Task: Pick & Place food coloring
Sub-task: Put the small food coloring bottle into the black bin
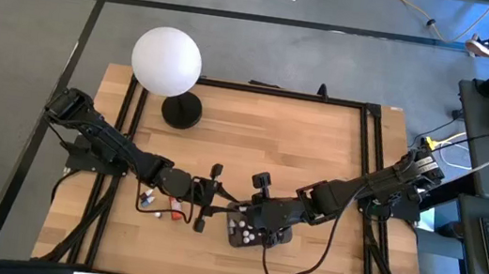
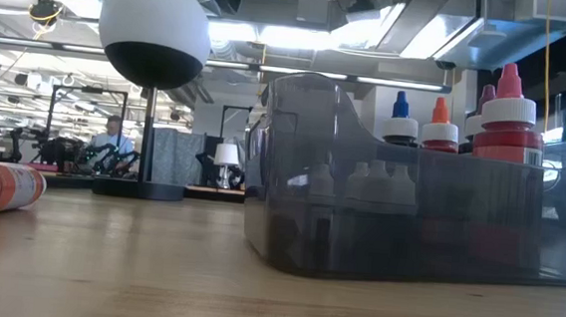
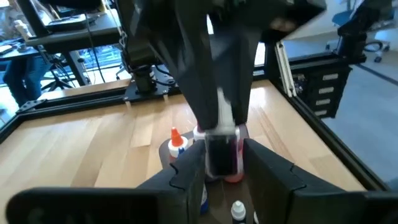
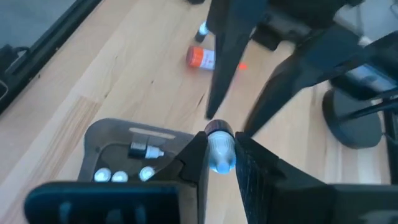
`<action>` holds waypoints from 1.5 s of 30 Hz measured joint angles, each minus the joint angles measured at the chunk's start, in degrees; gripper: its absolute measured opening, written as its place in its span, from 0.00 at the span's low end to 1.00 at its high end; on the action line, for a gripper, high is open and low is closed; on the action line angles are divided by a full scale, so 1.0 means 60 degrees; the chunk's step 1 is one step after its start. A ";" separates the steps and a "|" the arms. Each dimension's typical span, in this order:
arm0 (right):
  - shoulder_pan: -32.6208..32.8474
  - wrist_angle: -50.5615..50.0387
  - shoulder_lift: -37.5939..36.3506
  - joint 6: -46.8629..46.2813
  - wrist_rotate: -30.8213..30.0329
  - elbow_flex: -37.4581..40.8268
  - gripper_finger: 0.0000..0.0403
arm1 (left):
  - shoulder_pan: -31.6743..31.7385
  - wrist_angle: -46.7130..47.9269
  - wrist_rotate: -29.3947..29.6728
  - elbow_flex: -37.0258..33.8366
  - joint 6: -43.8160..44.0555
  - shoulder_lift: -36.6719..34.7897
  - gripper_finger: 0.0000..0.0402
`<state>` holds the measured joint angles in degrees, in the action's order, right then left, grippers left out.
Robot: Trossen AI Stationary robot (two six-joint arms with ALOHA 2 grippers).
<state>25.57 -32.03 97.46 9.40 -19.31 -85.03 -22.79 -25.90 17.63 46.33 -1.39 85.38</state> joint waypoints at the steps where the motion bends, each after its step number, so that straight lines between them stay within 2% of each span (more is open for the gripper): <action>1: 0.0003 -0.0063 0.0014 -0.0051 0.0008 0.0003 0.17 | -0.0004 -0.0001 0.0081 0.0004 0.0058 0.0000 0.27; 6: 0.0003 -0.0389 0.0010 -0.0465 0.0015 0.0003 0.17 | -0.0003 0.0231 0.0397 0.0004 0.0083 -0.0003 0.37; 12: 0.0002 -0.1322 0.0010 -0.1495 0.0409 0.0003 0.17 | -0.0310 0.2383 0.0572 0.0021 0.0272 -0.0940 0.43; 18: -0.0214 -0.1334 0.0372 -0.1784 0.1329 0.0014 0.17 | -0.0587 0.2778 0.1044 0.0011 0.0357 -0.1231 0.43; 27: -0.0750 -0.1347 0.1333 -0.1806 0.2226 0.0014 0.17 | -0.0590 0.2859 0.1136 0.0011 0.0357 -0.1195 0.43; 45: -0.0922 -0.1336 0.2656 -0.1707 0.2335 0.0014 0.17 | -0.0590 0.2873 0.1129 0.0007 0.0357 -0.1188 0.43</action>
<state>20.03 -40.05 113.39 -0.84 -5.30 -84.95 -26.33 -8.67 24.40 46.37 0.75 78.26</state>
